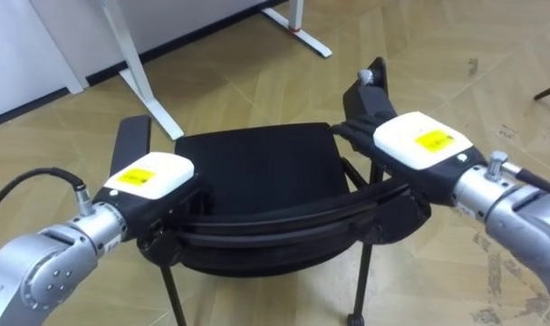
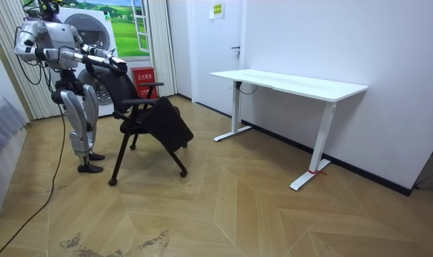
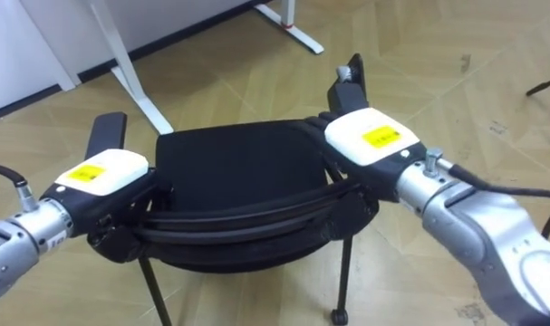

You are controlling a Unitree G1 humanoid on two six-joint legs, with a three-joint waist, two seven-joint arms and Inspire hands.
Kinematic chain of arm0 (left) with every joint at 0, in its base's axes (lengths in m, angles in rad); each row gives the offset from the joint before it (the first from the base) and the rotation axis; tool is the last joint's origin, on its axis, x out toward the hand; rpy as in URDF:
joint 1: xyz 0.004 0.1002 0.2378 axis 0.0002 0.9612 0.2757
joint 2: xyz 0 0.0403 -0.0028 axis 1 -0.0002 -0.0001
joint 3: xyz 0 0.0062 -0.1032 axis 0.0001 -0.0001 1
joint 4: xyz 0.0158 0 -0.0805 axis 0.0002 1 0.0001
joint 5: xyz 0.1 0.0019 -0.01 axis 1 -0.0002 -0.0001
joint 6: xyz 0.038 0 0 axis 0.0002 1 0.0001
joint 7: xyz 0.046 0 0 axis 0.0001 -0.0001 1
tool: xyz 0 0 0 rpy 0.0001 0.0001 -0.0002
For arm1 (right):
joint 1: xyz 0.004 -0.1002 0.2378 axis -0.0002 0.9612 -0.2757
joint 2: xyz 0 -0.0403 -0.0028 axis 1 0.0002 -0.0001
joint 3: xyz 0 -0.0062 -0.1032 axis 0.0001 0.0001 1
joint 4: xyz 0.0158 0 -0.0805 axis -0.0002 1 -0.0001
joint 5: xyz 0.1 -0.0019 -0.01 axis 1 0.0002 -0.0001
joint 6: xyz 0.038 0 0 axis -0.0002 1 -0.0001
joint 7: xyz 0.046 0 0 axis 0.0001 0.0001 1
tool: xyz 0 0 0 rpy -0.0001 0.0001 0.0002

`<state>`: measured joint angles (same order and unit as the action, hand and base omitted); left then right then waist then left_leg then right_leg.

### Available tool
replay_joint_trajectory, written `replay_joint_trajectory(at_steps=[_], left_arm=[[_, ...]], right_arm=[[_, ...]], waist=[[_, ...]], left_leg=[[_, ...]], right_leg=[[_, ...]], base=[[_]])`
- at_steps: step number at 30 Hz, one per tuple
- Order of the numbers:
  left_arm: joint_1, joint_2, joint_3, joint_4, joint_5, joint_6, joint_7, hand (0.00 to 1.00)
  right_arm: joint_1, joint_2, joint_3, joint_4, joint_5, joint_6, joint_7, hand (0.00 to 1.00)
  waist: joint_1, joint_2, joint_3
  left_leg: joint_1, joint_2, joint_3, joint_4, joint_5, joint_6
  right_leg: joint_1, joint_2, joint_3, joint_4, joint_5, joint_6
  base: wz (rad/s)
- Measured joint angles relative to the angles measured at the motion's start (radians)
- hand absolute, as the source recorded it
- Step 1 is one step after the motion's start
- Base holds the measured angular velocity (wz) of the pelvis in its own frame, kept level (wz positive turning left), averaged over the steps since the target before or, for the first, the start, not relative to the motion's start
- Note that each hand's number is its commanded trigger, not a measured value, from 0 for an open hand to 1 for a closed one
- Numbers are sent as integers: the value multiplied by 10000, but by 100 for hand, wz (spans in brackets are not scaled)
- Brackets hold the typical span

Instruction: Push chair

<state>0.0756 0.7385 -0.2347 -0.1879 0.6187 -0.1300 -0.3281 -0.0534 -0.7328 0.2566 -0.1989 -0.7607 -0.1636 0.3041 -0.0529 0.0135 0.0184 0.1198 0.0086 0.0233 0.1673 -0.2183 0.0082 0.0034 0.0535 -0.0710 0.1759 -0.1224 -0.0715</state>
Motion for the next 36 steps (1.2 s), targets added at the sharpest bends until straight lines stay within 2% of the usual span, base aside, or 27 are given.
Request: replay_joint_trajectory(at_steps=[11, 14, 18, 24, 30, 31, 33, 34, 35, 36], left_arm=[[-122, 21, -136, 205, -58, 99, 89, 100], [-128, 38, -159, 234, -125, 119, 102, 100], [-287, 207, -400, 259, -274, 116, 128, 100], [-394, 210, -537, 264, -285, 115, 155, 100], [-491, 190, -642, 262, -315, 63, 153, 100], [-500, 187, -643, 262, -315, 45, 150, 100], [-529, 187, -646, 262, -315, 38, 146, 100], [-543, 187, -647, 263, -315, 39, 146, 100], [-555, 187, -649, 263, -314, 40, 145, 100], [-580, 187, -673, 266, -312, 56, 144, 100]], right_arm=[[3, -82, 215, 137, -6, -103, -974, 0], [8, -81, 513, 320, 3, -131, -1189, 0], [198, -80, 896, 768, 1, -224, -1437, 0], [421, -72, 1449, 1352, -2, -323, -1588, 0], [413, 14, 1509, 1824, -800, -485, -2053, 1], [414, 15, 1509, 1868, -906, -516, -2158, 8], [414, 15, 1509, 1892, -1085, -534, -2288, 15], [415, 15, 1515, 1901, -1096, -534, -2356, 12], [415, 15, 1516, 1911, -1095, -535, -2385, 21], [414, 14, 1516, 1925, -1094, -534, -2444, 55]], waist=[[39, 11, 9], [36, 4, 13], [77, -8, 21], [232, 2, 28], [304, 42, 20], [298, 49, 20], [290, 66, 21], [303, 78, 22], [306, 94, 27], [306, 123, 32]], left_leg=[[101, -14, -10, -36, 0, 0], [124, -20, -15, -36, 0, 0], [125, -20, -20, -32, 0, 0], [92, -51, -32, -28, 0, 0], [67, -43, -67, 0, 0, 0], [50, -40, -84, 7, 0, 0], [7, -39, -105, 14, 0, 0], [-28, -37, -107, 29, 0, 0], [-38, -38, -107, 36, 0, 0], [-44, -40, -106, 38, 0, 0]], right_leg=[[10, 2, 91, 85, 0, 0], [23, 4, 111, 89, 0, 0], [60, 5, 118, 85, 0, 0], [98, 6, 126, 6, -3, 4], [147, -15, -8, -62, 0, 5], [143, -18, -70, -62, 0, 5], [130, -23, -130, -63, 0, 5], [107, -21, -141, -62, 0, 4], [100, -18, -138, -60, 2, 1], [92, -18, -140, -58, 3, -1]], base=[[-2], [-1], [0], [0], [4], [10], [9], [7], [3], [0]])
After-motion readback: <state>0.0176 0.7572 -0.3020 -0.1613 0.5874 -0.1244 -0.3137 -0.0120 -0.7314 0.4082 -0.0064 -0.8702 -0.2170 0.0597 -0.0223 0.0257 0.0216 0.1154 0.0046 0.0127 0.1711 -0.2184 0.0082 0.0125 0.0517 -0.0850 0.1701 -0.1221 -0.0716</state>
